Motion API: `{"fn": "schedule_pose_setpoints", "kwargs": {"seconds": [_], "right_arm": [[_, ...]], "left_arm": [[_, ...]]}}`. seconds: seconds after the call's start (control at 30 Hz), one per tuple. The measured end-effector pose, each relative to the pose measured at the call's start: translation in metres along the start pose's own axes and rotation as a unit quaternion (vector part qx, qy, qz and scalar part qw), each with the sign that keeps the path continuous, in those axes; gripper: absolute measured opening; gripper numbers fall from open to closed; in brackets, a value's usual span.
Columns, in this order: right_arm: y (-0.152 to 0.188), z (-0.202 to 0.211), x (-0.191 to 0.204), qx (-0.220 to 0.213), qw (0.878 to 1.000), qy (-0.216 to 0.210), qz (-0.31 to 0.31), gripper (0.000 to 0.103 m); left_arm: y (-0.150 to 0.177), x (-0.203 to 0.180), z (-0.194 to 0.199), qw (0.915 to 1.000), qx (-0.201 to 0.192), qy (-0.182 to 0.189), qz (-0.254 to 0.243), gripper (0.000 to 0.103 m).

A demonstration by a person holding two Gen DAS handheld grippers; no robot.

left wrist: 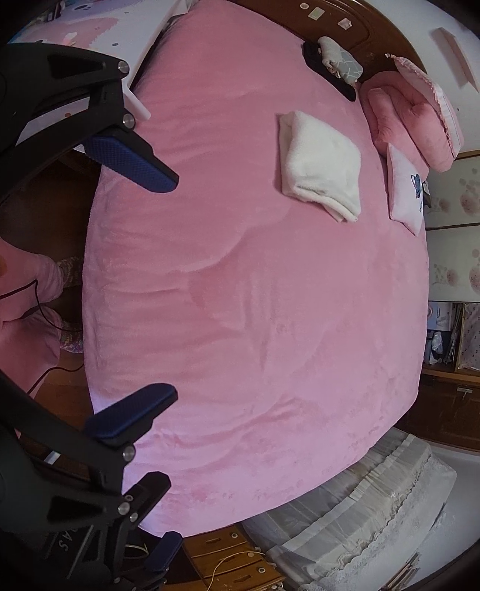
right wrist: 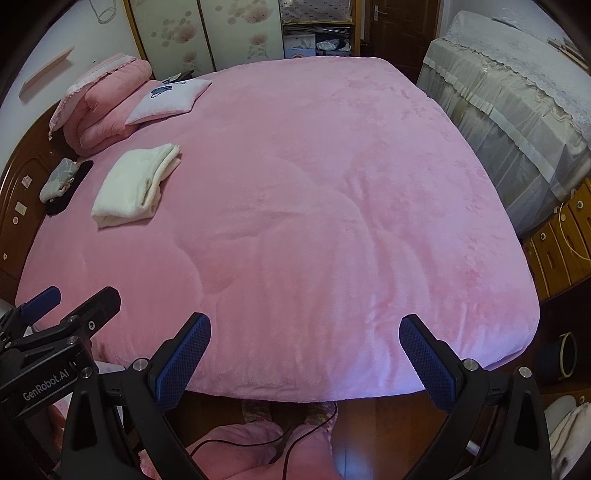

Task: Fold large clothes

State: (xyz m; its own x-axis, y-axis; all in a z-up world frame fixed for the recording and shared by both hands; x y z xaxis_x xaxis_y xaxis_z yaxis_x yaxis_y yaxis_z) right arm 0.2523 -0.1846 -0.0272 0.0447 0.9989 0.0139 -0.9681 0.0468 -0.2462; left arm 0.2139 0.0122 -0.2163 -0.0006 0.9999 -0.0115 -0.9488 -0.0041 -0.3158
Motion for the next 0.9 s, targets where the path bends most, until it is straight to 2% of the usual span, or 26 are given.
{"fn": "schedule_pose_setpoints", "kwargs": {"seconds": [0.7,0.9], "right_arm": [[-0.006,0.012,-0.006,-0.008,1.000,0.002,-0.008,0.103],[-0.006,0.013,-0.004,-0.005,1.000,0.006,-0.012,0.103]], "left_arm": [[-0.007,0.002,0.006,0.9998,-0.018,0.003,-0.013,0.102],[-0.009,0.003,0.003,0.9998,-0.011,0.007,-0.013,0.102]]}}
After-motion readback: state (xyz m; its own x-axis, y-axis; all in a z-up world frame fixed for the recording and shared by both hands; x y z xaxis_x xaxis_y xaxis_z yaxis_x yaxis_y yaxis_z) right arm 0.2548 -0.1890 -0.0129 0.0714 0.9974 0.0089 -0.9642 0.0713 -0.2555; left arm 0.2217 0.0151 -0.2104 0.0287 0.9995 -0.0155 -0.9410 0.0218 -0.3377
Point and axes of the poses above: each gripper's, at about its wrist camera, not at the fingertips, and z roughly against the way its jaws point, x to its left, y to its underside, the point moved 2 cm from there along -z, roughly the way its jaws point, and after that the axes turned 12 degrees about x, right-handed, at the moved point
